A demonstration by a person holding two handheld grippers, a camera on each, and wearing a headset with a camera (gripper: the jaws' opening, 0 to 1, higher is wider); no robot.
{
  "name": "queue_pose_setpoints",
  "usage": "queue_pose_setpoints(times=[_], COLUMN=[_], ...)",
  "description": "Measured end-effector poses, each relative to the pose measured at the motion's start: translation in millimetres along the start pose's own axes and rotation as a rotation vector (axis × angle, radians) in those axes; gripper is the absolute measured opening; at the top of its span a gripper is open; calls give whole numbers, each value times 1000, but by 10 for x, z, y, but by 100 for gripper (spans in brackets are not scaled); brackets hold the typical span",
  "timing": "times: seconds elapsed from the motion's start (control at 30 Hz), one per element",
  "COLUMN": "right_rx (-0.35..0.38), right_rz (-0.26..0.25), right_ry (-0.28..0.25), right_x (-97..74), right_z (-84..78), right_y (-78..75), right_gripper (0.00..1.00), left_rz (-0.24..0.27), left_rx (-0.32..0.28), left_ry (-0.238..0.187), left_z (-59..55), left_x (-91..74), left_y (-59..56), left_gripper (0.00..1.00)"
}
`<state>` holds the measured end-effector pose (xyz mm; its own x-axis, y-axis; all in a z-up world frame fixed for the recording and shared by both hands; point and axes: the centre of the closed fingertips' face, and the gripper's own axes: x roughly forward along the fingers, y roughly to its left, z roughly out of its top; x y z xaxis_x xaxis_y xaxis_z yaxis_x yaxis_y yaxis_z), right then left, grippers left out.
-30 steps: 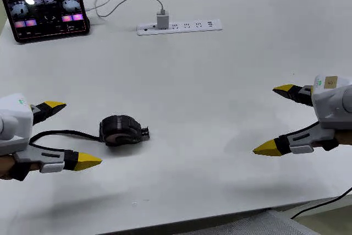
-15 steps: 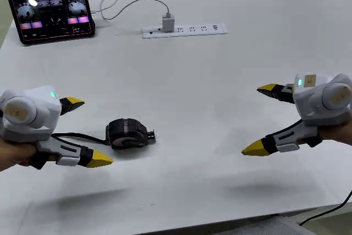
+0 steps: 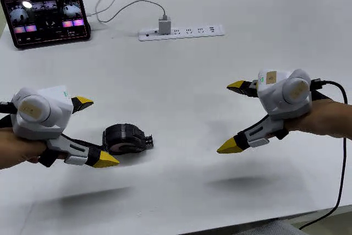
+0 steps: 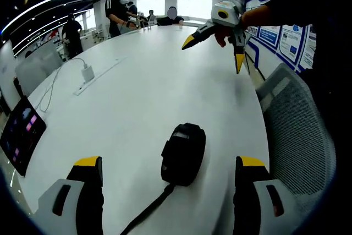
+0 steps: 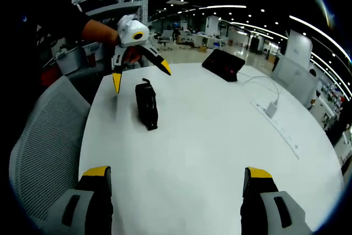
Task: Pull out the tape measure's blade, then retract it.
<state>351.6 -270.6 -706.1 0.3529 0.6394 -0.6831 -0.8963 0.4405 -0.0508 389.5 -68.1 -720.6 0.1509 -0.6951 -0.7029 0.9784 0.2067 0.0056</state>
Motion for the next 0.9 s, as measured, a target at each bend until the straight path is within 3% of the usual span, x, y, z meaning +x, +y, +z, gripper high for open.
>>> queue_pose_setpoints(times=[0.13,0.2,0.37,0.63,0.9], right_rx=[-15,-26,-27,-35,-79], right_rz=[12,43,55,85,128], right_ry=[5,4,16,-18,-24], right_x=[104,154,249,533,790], right_z=[60,77,82,276,455], right_y=[6,57,84,149,257], right_gripper=[99,99,98,92,86], left_rz=[-7,-12,-17,-60,-83], left_rx=[10,16,0,30,77], left_ry=[20,23,66,84,113], left_z=[-7,-12,-103,-37,-35], left_x=[38,52,123,257,330], left_y=[-19,-36,-27,-101,-153], left_gripper=[94,94,89,79,63])
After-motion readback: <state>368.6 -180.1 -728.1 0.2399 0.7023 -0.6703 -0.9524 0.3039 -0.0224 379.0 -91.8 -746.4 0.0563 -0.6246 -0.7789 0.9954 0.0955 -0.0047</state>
